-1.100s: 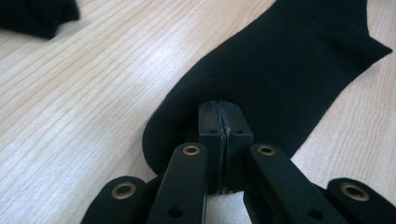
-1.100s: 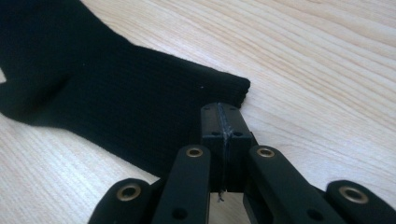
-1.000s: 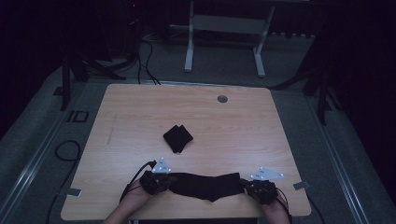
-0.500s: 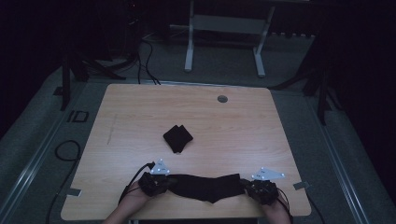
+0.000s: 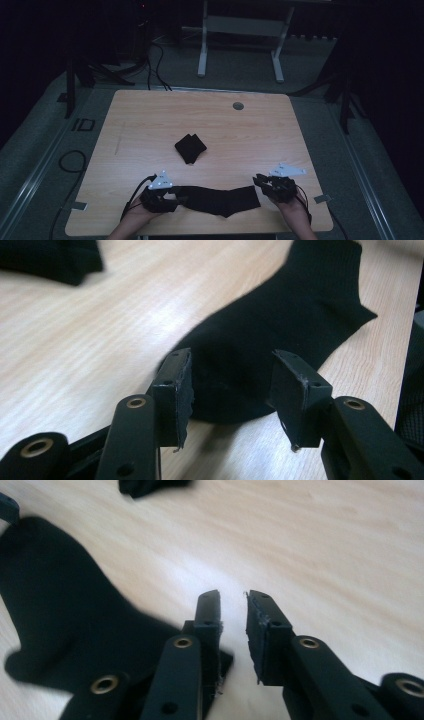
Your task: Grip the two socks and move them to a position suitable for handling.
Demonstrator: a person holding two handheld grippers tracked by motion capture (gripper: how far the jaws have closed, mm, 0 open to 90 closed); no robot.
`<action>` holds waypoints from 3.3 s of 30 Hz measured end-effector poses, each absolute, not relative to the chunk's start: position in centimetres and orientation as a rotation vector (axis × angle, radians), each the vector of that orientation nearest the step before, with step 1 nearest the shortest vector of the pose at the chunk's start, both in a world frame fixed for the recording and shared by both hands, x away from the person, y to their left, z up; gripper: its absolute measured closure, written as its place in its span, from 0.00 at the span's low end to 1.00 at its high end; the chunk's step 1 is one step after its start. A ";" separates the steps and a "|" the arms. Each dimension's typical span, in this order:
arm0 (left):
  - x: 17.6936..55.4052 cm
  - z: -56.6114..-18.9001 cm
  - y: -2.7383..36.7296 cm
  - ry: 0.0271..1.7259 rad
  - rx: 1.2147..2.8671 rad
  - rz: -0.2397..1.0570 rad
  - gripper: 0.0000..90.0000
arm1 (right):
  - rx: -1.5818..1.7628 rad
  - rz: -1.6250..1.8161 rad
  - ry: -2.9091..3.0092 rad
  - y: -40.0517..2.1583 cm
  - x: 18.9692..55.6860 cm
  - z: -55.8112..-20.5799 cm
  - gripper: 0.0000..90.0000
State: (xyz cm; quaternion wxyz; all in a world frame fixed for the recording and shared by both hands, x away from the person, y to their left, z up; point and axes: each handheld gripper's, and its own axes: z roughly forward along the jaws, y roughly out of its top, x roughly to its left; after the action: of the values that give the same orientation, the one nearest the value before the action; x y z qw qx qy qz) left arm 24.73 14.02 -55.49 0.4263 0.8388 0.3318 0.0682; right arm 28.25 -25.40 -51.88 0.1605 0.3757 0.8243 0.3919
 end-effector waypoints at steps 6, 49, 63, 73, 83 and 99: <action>24.6 -55.9 16.1 0.900 2.054 0.233 0.57 | 1.011 1.136 2.389 -22.3 31.6 -50.7 0.76; 25.3 -56.8 18.0 1.043 1.939 0.262 0.16 | 0.903 0.881 2.632 -2.5 43.6 -55.3 0.50; 25.3 -56.9 18.0 1.051 1.931 0.264 0.17 | 0.892 0.957 2.613 -3.3 42.3 -53.5 0.87; 25.2 -56.9 17.7 1.048 1.924 0.264 0.17 | 0.939 1.031 2.524 -8.2 39.9 -51.7 0.87; 25.0 -56.8 17.4 1.038 1.923 0.268 0.17 | 1.057 1.008 2.469 -14.1 37.1 -51.8 0.87; 24.6 -56.5 16.6 0.967 1.909 0.280 0.17 | 1.154 0.936 2.468 -18.8 34.8 -54.4 0.86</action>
State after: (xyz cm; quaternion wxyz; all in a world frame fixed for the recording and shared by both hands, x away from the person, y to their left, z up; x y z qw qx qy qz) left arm 24.56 16.56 -56.50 0.4721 0.7798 0.3949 0.1144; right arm 34.76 -18.84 -54.36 0.1299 0.3973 0.8494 0.3221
